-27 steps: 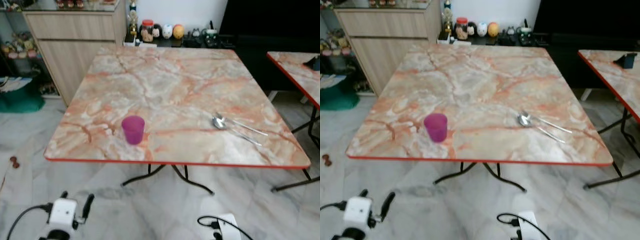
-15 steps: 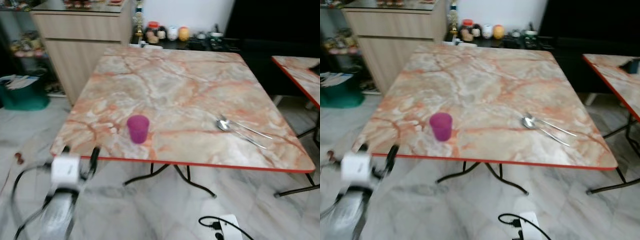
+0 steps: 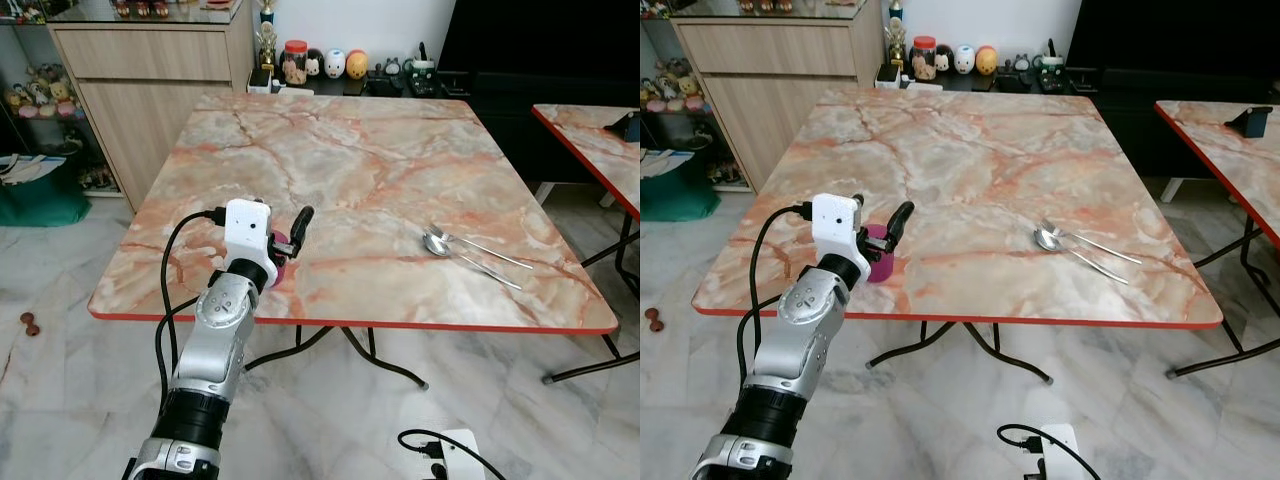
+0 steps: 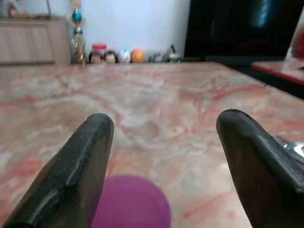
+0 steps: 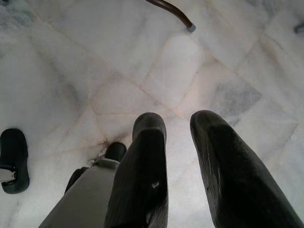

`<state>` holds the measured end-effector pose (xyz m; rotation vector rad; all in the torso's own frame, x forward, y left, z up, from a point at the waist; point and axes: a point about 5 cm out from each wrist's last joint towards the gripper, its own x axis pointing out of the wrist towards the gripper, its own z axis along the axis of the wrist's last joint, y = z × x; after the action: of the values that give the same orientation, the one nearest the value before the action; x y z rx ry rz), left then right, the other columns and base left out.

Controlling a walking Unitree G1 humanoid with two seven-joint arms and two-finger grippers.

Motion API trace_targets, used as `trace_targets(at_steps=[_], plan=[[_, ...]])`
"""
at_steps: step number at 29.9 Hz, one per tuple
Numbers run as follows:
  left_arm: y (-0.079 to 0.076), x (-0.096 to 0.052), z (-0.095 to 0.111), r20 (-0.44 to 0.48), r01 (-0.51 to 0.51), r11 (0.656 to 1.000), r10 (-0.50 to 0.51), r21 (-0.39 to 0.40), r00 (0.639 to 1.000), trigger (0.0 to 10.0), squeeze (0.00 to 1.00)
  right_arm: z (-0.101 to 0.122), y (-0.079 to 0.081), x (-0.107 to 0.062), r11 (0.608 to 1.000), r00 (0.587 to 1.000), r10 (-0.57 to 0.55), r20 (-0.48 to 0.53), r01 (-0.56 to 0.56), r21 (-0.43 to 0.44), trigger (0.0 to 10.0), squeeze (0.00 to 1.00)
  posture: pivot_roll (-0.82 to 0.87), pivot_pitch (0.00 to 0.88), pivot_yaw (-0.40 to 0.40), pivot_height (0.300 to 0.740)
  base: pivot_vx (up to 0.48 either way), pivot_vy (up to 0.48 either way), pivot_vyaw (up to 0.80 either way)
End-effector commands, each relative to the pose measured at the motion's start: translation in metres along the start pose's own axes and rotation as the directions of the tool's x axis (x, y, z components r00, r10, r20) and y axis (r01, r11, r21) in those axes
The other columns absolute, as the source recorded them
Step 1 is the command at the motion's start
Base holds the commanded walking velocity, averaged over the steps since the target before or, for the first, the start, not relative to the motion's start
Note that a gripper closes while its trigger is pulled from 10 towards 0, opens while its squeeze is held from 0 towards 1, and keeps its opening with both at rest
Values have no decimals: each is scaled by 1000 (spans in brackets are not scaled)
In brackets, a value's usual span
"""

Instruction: Setting the table

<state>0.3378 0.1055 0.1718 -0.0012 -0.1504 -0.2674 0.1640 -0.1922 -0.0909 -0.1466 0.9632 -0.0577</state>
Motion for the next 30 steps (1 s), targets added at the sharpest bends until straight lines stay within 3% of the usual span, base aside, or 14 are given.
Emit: trace_targets(at_steps=[1,5,6,15,20,21,22,30], plan=[[1,7,6,-15,0,1000,1,15,1000,10000,0,2,-2,1,1000,1000,-7,5,7,7,10000,0,84,0,-43,731,0,0,0],[5,12,5,-41,-49,999,50,17,998,10000,0,3,-1,1,1000,1000,-5,8,5,2,10000,0,81,0,-40,731,0,0,0],[6,13,5,-43,-53,998,54,18,998,10000,1000,3,-1,1,1000,1000,-5,9,5,2,10000,0,81,0,-40,731,0,0,0],[37,18,-3,-167,-167,984,176,63,970,10000,1000,3,1,1,1000,1000,7,1,-7,-19,10000,0,88,0,-37,731,0,0,0],[42,20,-2,-201,-153,986,164,68,966,10000,1000,4,1,1,1000,1000,6,2,-6,-17,10000,0,90,0,-36,731,0,0,0],[45,21,-1,-204,-161,984,173,74,964,10000,710,4,1,1,1000,1000,5,2,-5,-15,10000,0,91,0,-37,731,0,0,0],[47,22,0,-207,-165,984,177,75,962,10000,0,4,1,1,1000,1000,5,2,-5,-15,10000,0,91,0,-37,731,0,0,0],[48,27,1,-254,-161,985,171,62,952,10000,0,5,0,1,1000,1000,7,2,-7,-15,10000,0,94,0,-39,731,0,0,0]])
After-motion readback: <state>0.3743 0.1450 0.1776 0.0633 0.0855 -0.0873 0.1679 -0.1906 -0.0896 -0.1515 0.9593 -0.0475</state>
